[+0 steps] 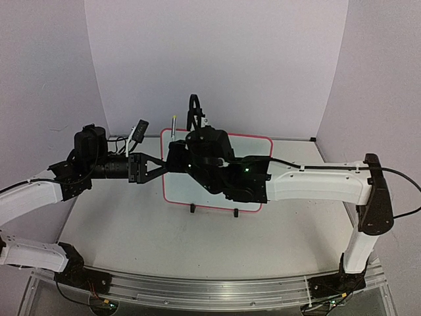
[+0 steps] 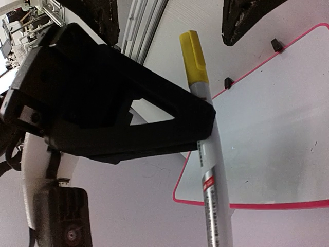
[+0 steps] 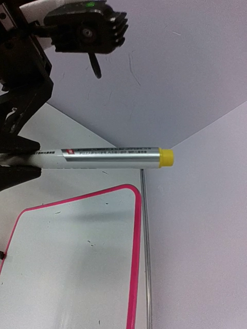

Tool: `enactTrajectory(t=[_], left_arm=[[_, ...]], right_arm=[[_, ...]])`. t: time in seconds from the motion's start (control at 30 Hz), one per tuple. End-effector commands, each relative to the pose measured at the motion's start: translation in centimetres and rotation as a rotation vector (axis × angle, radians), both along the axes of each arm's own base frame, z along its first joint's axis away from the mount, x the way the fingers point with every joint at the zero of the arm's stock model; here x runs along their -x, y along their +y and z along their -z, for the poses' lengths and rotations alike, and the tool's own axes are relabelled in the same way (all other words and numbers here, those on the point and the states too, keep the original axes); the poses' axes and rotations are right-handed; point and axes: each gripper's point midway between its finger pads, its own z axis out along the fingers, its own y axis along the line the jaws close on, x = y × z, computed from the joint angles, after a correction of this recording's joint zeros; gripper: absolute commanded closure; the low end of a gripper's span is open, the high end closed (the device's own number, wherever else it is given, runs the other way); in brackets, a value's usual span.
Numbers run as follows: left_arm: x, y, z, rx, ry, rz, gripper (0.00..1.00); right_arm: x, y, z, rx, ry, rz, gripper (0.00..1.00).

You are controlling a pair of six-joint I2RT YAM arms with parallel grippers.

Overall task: Write a sentence on the whiteboard
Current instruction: Pass from the right arm to the left

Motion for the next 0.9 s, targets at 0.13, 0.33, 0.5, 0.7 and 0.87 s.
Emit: enactTrajectory(t=[0.13, 0.33, 0.5, 0.7, 0.87], left_arm=[[-0.2, -2.4, -3.0, 0.04, -0.084, 0.036, 0.51], [-0.7, -2.5, -3.7, 0.064, -0.096, 0.014, 0.62], [-1.4, -2.4, -4.0, 0.069, -0.101, -0.024, 0.68], [-1.9, -2.7, -3.6, 0.06, -0.092, -0.034, 1.0], [-1.6, -2.1, -2.1, -0.056, -0.094, -0.031, 1.0]], right_arm=[[0.5, -1.8, -4.8, -0.159, -0.029, 0.009, 1.0], [0.7, -2.2, -4.7, -0.161, -0.029, 0.008, 1.0], [0.7, -2.5, -4.5, -0.166, -0.023, 0.011, 1.0], [1.0, -3.0, -4.1, -0.155, -0.022, 0.003, 1.0], [1.3, -5.0, -4.1, -0.027, -0.07, 0.007, 0.61]])
